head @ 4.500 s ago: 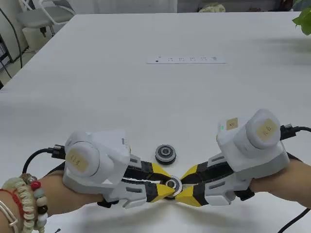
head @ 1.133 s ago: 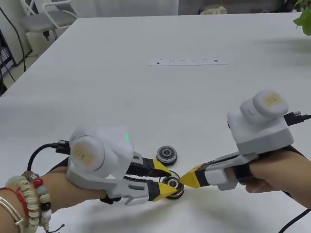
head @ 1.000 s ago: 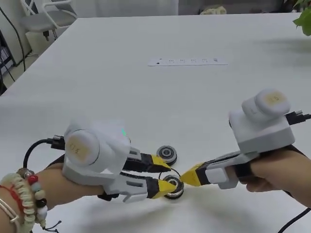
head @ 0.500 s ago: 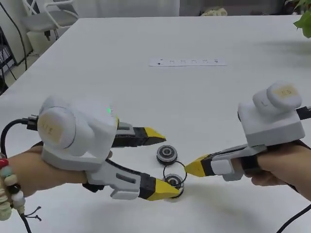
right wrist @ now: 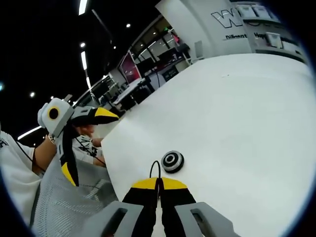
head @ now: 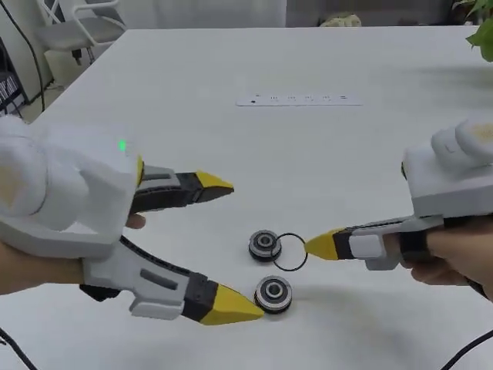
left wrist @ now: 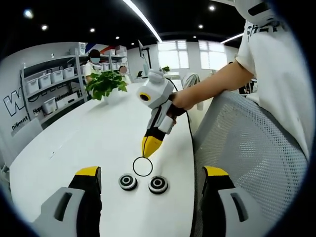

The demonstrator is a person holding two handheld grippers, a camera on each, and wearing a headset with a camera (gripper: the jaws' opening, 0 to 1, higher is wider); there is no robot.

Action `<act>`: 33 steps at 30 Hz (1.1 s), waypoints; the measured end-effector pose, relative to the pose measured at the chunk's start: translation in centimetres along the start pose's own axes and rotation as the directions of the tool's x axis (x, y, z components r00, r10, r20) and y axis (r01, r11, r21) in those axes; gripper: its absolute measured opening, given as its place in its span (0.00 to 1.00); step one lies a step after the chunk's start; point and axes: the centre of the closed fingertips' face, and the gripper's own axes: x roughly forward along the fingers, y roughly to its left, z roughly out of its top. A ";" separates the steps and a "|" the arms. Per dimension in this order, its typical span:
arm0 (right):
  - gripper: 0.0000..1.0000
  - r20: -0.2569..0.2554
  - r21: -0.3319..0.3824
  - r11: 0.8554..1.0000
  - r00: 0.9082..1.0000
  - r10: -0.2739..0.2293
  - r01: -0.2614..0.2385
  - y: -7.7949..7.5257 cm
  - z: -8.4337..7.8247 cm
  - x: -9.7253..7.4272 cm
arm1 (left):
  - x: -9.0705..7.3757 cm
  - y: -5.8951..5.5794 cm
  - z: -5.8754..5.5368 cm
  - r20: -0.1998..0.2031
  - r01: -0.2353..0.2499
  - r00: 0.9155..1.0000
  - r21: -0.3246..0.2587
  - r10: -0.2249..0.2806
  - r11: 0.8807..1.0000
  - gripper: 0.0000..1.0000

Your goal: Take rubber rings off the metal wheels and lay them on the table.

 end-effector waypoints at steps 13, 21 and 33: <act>0.00 0.060 -0.004 1.000 0.998 0.019 -0.019 0.9 1.5 -0.5 | -4.4 0.1 -1.5 -0.018 -0.131 0.991 -0.048 0.130 0.990 0.85; 0.00 0.081 -0.012 0.999 0.996 0.032 -0.031 1.4 2.1 -0.6 | -5.5 -0.9 -3.5 -0.026 -0.185 0.983 -0.131 0.183 0.974 0.85; 0.00 0.127 -0.063 0.996 0.989 0.075 -0.067 3.2 3.2 -0.5 | -6.7 -1.1 -5.0 -0.034 -0.262 0.965 -0.210 0.261 0.942 0.85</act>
